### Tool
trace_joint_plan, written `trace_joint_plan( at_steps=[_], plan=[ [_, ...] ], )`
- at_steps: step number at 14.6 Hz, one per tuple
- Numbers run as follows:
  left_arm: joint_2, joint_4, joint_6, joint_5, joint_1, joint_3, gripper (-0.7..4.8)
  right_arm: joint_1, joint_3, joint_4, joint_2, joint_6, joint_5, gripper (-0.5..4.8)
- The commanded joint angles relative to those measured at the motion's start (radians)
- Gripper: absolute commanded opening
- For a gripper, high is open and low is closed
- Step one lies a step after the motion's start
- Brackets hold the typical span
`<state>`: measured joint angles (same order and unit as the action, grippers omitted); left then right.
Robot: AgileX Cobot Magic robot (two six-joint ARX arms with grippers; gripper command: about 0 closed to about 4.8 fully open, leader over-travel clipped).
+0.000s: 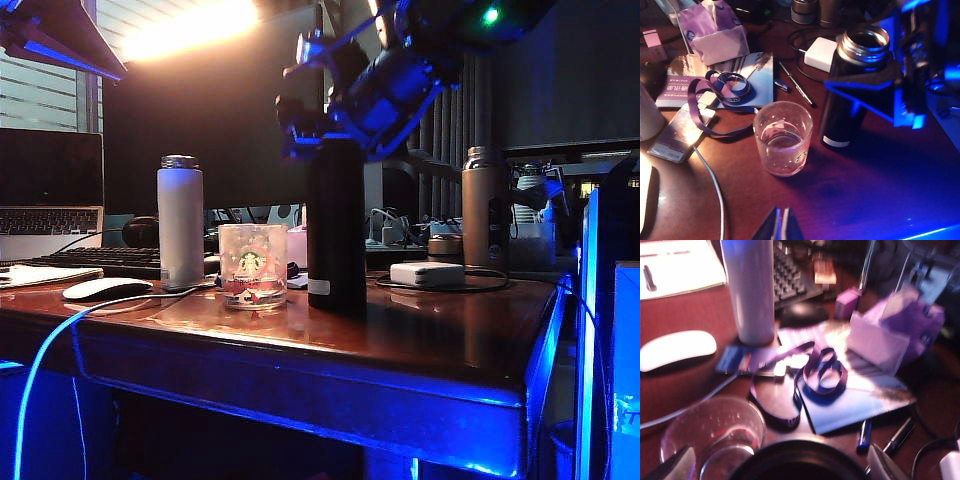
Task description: Pick up the black thermos, pour a little water from inside into the glass cup, then place the black thermos back on the table.
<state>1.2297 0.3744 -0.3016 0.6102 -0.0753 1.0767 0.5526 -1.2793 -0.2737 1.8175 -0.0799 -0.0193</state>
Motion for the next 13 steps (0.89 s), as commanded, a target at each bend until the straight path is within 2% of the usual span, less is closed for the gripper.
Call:
trace_joint_plan(
  at_steps=[1,6,7,8,10,11,13],
  plan=[
    [-0.003,-0.011,0.0,0.007,0.0,0.005,0.31,0.001,-0.005,-0.042,-0.032,-0.007,0.003,4.79],
    [-0.003,-0.024,0.0,0.007,0.0,0.005,0.3,0.001,-0.005,-0.045,-0.13,-0.055,0.047,4.79],
    [-0.003,-0.028,0.0,0.007,0.0,0.005,0.28,0.001,-0.005,-0.045,-0.156,-0.055,0.047,4.55],
    [-0.004,-0.031,0.0,0.008,0.0,0.005,0.24,0.001,-0.005,-0.043,-0.195,-0.055,0.048,3.48],
    [-0.012,-0.035,0.0,0.008,0.0,0.005,-0.06,0.001,-0.005,-0.043,-0.273,-0.056,0.065,0.95],
    [-0.018,-0.036,0.0,0.008,0.0,0.005,-0.06,0.001,-0.005,-0.039,-0.31,-0.059,0.082,0.02],
    [-0.05,-0.035,0.0,0.007,0.0,0.005,-0.06,0.001,-0.005,0.017,-0.389,-0.059,0.105,-0.05]
  ],
)
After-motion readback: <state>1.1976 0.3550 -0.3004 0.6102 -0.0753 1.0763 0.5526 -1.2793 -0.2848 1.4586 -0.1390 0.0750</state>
